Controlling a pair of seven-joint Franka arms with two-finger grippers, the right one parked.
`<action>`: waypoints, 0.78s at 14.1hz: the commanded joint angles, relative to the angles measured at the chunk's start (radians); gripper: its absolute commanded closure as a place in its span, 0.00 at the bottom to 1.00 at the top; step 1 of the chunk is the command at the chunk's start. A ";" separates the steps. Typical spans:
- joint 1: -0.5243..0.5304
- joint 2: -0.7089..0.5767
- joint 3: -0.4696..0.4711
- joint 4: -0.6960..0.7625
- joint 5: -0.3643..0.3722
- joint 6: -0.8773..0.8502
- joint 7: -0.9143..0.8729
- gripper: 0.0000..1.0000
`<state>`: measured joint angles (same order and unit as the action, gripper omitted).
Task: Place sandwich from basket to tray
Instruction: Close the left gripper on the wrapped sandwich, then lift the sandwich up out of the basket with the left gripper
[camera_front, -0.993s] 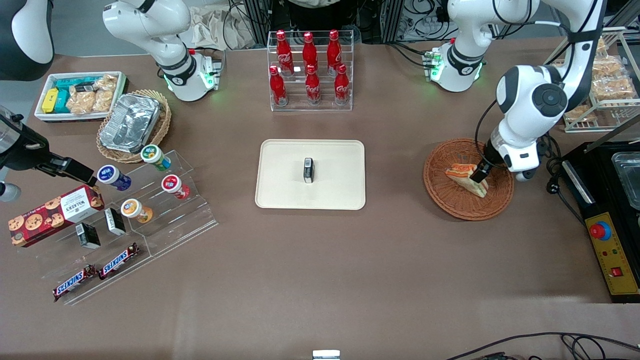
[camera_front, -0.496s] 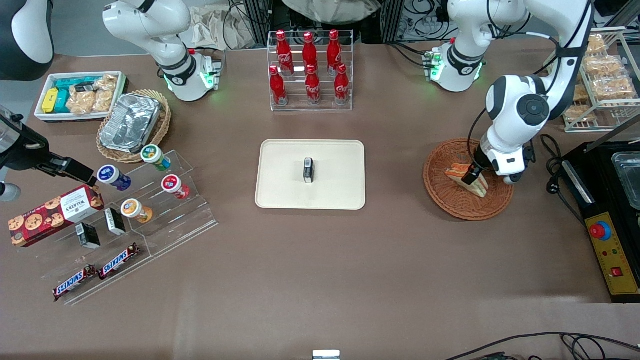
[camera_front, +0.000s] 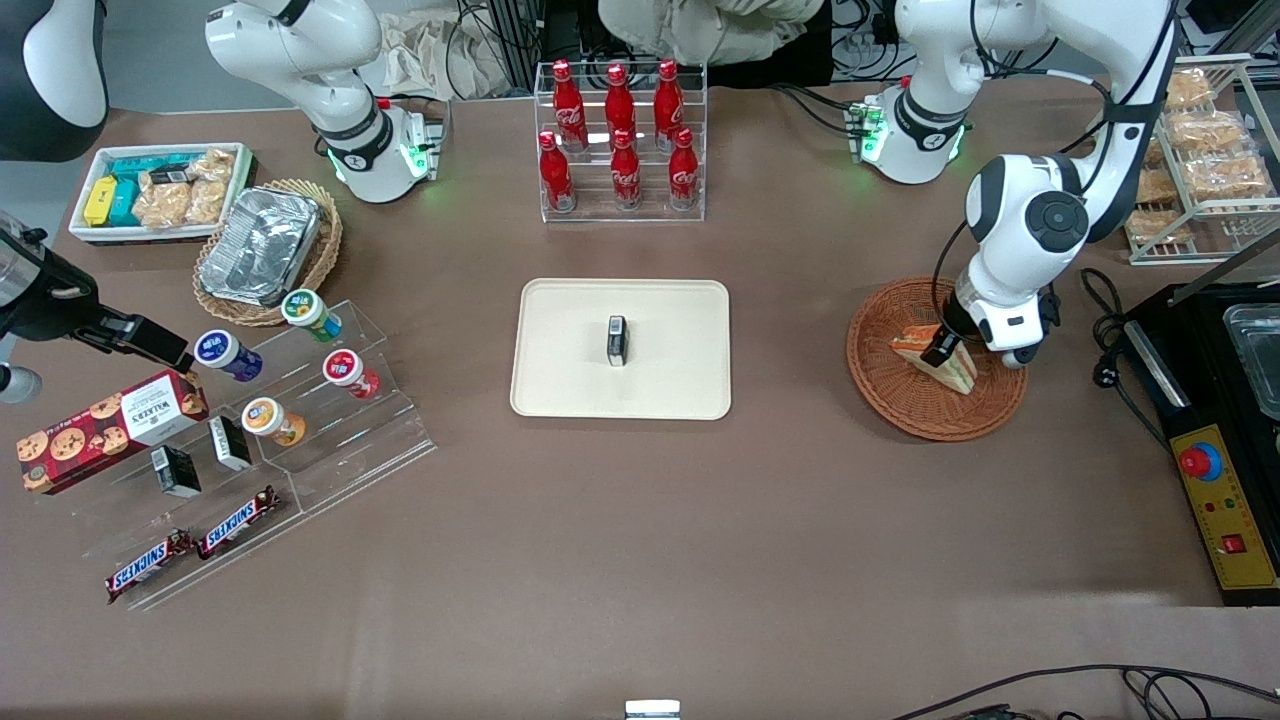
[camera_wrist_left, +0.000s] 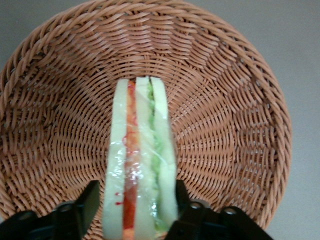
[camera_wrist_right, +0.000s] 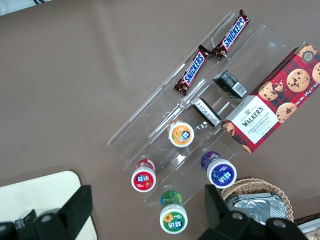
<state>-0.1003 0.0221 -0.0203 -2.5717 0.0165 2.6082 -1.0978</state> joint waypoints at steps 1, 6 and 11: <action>-0.004 -0.042 0.002 0.002 0.016 -0.020 -0.030 1.00; -0.004 -0.135 -0.021 0.160 0.080 -0.395 0.010 1.00; 0.001 -0.191 -0.101 0.327 0.073 -0.707 0.195 1.00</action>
<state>-0.1021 -0.1531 -0.0988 -2.2881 0.0792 1.9760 -0.9811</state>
